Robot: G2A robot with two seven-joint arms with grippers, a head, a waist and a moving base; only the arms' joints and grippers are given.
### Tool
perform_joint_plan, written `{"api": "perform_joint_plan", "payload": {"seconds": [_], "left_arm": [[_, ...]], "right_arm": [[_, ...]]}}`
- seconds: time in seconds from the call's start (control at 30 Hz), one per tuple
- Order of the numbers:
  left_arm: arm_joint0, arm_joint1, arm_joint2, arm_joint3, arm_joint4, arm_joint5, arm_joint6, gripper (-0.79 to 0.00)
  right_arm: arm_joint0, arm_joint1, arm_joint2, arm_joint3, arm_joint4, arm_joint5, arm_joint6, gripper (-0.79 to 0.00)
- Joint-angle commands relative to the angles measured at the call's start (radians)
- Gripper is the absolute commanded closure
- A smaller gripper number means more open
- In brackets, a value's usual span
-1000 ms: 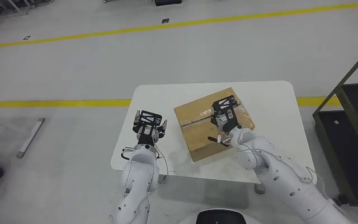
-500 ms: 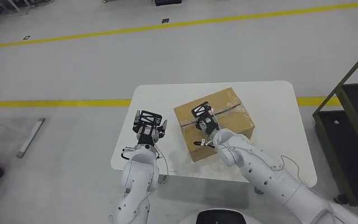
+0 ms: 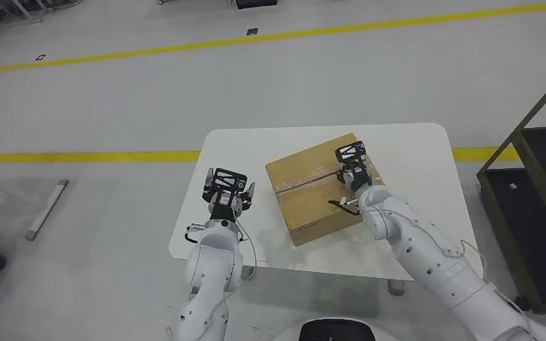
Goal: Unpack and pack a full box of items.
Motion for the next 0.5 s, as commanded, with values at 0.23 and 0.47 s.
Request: {"api": "perform_joint_plan", "payload": {"seconds": [0.23,0.47], "left_arm": [[0.000,0.000,0.000,0.000,0.000,0.000,0.000,-0.785],[0.000,0.000,0.000,0.000,0.000,0.000,0.000,-0.785]], "right_arm": [[-0.021,0.019,0.119,-0.001,-0.012,0.010,0.020,0.000],[-0.055,0.023,0.178,-0.105,0.034,-0.007,0.005,0.000]]}}
